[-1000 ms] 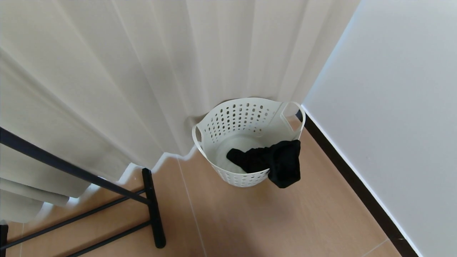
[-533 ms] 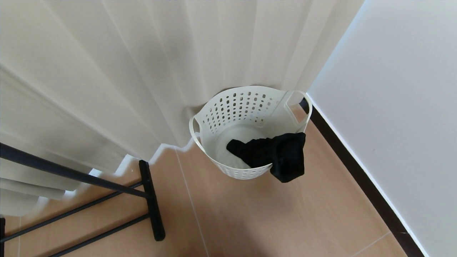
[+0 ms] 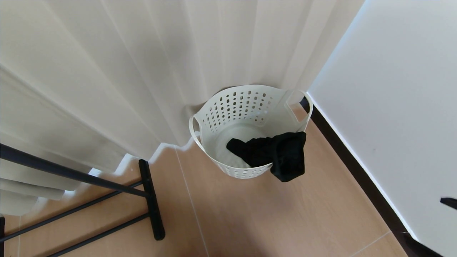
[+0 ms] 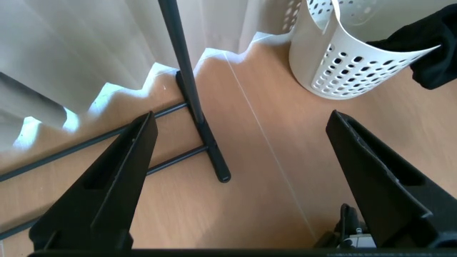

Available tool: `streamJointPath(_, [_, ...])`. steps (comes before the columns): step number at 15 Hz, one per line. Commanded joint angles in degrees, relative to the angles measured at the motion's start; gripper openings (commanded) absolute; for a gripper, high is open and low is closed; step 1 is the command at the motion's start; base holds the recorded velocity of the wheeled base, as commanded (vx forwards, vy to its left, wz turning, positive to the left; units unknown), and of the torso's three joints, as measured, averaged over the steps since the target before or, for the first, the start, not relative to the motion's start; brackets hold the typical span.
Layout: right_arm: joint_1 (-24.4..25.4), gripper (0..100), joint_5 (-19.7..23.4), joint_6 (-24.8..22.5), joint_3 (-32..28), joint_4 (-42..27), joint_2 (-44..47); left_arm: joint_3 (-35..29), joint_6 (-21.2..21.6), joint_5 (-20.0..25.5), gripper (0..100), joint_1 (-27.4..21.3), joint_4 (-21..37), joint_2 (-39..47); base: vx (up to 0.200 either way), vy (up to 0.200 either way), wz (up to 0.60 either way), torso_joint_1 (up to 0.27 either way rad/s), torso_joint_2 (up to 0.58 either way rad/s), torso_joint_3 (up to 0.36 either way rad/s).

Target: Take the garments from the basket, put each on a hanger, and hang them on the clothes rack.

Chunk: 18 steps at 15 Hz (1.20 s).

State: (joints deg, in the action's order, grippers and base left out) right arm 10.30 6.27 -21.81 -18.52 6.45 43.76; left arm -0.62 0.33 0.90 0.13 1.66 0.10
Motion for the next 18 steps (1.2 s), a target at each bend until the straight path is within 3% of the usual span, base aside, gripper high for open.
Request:
streamJointPath(1, [2.18,100,0.33,-10.27,-15.14,0.23,21.27,0.01,0.02,0.06,100,0.04,0.01,0.08,0.0,0.0,0.0,0.0,0.0,0.0])
streamJointPath(2, [2.62,100,0.5,-18.88,-27.98,-5.22,32.09,0.01,0.02,-0.02,100,0.04,-0.08,0.08,0.0,0.0,0.0,0.0,0.0,0.0])
streamJointPath(3, [2.97,100,0.59,-20.47,-32.55,-8.73,35.16,0.01,0.02,-0.02,100,0.04,0.01,0.08,0.0,0.0,0.0,0.0,0.0,0.0])
streamJointPath(4, [2.97,100,0.59,-20.47,-32.55,-8.73,35.16,0.01,0.02,-0.02,100,0.04,0.01,0.08,0.0,0.0,0.0,0.0,0.0,0.0])
streamJointPath(5, [5.26,100,2.0,-26.09,-52.59,-25.08,46.15,0.01,0.02,-0.02,100,0.04,0.01,0.08,0.0,0.0,0.0,0.0,0.0,0.0])
streamJointPath(6, [5.34,100,2.87,-28.73,-62.25,-32.73,51.42,0.01,0.02,-0.02,100,0.04,-0.08,0.08,0.0,0.0,0.0,0.0,0.0,0.0])
streamJointPath(8, [7.19,100,3.4,-29.52,-77.72,-42.75,61.09,0.01,0.02,-0.02,100,0.04,-0.08,0.08,0.0,0.0,0.0,0.0,0.0,0.0])
streamJointPath(10, [7.89,100,3.31,-32.42,-88.27,-46.53,69.35,0.01,-0.07,-0.02,100,0.04,-0.08,0.08,0.0,0.0,0.0,0.0,0.0,0.0])
streamJointPath(12, [7.89,100,3.31,-37.17,-95.83,-46.7,76.65,0.01,0.02,-0.02,100,0.04,-0.08,0.08,0.0,0.0,0.0,0.0,0.0,0.0])
streamJointPath(14, [7.89,100,2.96,-37.43,-96.07,-42.75,80.6,0.01,0.02,-0.02,100,0.04,-0.08,0.08,0.0,0.0,0.0,0.0,0.0,0.0])
streamJointPath(18, [7.98,100,1.12,-37.61,-96.07,-41.87,83.06,0.01,0.02,-0.02,100,0.04,-0.08,0.08,0.0,0.0,0.0,0.0,0.0,0.0])
